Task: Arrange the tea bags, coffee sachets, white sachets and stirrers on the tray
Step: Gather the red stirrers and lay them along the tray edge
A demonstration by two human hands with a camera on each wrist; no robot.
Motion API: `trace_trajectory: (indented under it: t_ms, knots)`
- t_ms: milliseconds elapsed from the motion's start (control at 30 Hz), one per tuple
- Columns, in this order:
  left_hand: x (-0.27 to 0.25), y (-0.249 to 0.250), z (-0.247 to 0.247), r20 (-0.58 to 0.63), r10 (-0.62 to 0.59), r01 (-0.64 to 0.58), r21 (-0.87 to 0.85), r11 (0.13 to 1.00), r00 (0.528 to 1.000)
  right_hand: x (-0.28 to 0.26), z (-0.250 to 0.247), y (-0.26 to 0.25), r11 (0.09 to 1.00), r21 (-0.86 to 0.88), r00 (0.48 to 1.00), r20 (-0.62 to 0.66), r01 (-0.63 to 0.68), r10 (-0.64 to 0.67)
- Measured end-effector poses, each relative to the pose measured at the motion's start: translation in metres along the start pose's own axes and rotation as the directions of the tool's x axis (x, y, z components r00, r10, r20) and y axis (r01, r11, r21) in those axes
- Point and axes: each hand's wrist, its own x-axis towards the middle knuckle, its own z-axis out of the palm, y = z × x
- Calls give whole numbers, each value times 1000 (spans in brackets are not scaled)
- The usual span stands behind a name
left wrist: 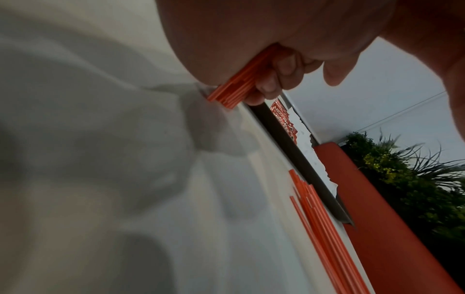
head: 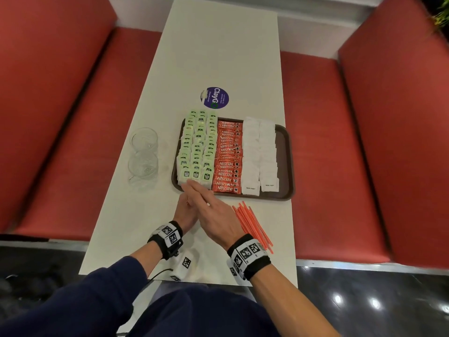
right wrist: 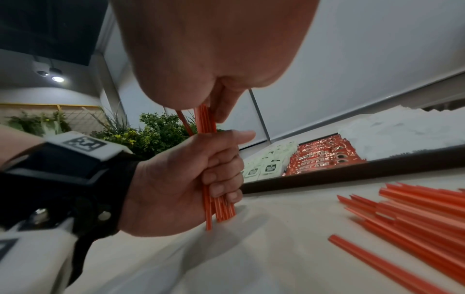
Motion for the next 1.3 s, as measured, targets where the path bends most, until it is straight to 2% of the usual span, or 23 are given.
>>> trace_trajectory:
  t_ms: [33, 100, 133, 167, 200, 233, 300, 367, 400, 467, 533, 567, 600, 667, 700, 733, 767, 833, 867, 1000, 1067, 1167, 1300]
  knots:
    - [-8, 6, 9, -34, -3, 3, 2, 1000, 999, 2, 2, -1, 1000, -7, 1000, -10, -9, 9]
    - [-21, 38, 19, 23, -18, 19, -58, 998, 1000, 5, 8, -3, 1000, -21, 1000, -19, -2, 2]
    - [-24, 29, 19, 22, 8, -8, 10, 1000, 1000, 5, 13, -1, 999, -33, 1000, -18, 9, -10]
    - [-13, 18, 21, -57, 13, -9, 72, 997, 998, 6, 16, 2, 998, -57, 999, -30, 20, -21]
    - [-11, 14, 8, 88, -53, 45, 97, 994, 995, 6, 20, 5, 996, -88, 998, -59, 27, -33]
    - [-12, 6, 7, 126, -17, -19, 284, 959, 992, 7, 21, 7, 993, -117, 995, -91, 28, -39]
    - [6, -9, -5, 85, 194, -211, 334, 919, 977, 7, 22, 7, 987, -155, 989, -129, 45, -65]
    - [17, -23, -9, -2, 260, -245, 327, 913, 966, 7, 18, 4, 978, -178, 979, -150, 108, -136]
    - [21, -26, -1, -30, 221, -202, 297, 933, 975, 6, 16, 4, 974, -179, 975, -149, 137, -165]
    - [26, -35, 3, 35, 139, -143, 294, 945, 990, 6, 15, 4, 980, -144, 979, -132, 134, -153]
    - [24, -36, -1, 113, 145, -180, 420, 890, 983, 8, 19, 5, 989, -123, 991, -91, 82, -94]
    - [16, -20, 7, 70, 114, -133, 400, 907, 991, 9, 21, 5, 990, -126, 995, -62, 64, -72]
    - [7, -15, 16, 7, 64, -63, 255, 965, 998, 12, 23, 4, 989, -133, 997, -45, 57, -63]
    - [-17, 12, 18, 49, -65, 63, 35, 997, 997, 18, 22, 2, 986, -146, 994, -51, 85, -93]
    - [-17, 24, 13, -24, -90, 91, 40, 995, 996, 20, 23, 1, 982, -159, 993, -52, 100, -110]
    - [-9, 9, 18, -24, -65, 66, 63, 996, 998, 22, 22, 0, 979, -172, 992, -50, 107, -117]
    - [-3, -3, 16, 82, -63, 55, 100, 993, 995, 23, 22, -1, 981, -166, 993, -47, 102, -111]
    - [5, -13, -1, 108, 147, -175, 328, 928, 983, 24, 23, -1, 994, -102, 998, -34, 43, -46]
    - [6, -17, -3, 93, 176, -198, 362, 911, 980, 24, 23, 1, 998, -53, 1000, -19, -14, 13]
    - [7, -13, 3, 12, 252, -241, 333, 912, 968, 28, 23, 7, 996, -57, 997, -26, -68, 67]
    - [8, -9, -1, 38, 279, -278, 289, 916, 960, 30, 19, 8, 995, -101, 1000, -2, -13, 13]
    - [12, -11, 6, 59, 398, -392, 351, 850, 916, 26, 14, 12, 984, -150, 996, 27, 93, -90]
    - [6, -5, 8, 7, 316, -304, 291, 907, 949, 28, 18, 20, 986, -141, 995, 36, 94, -89]
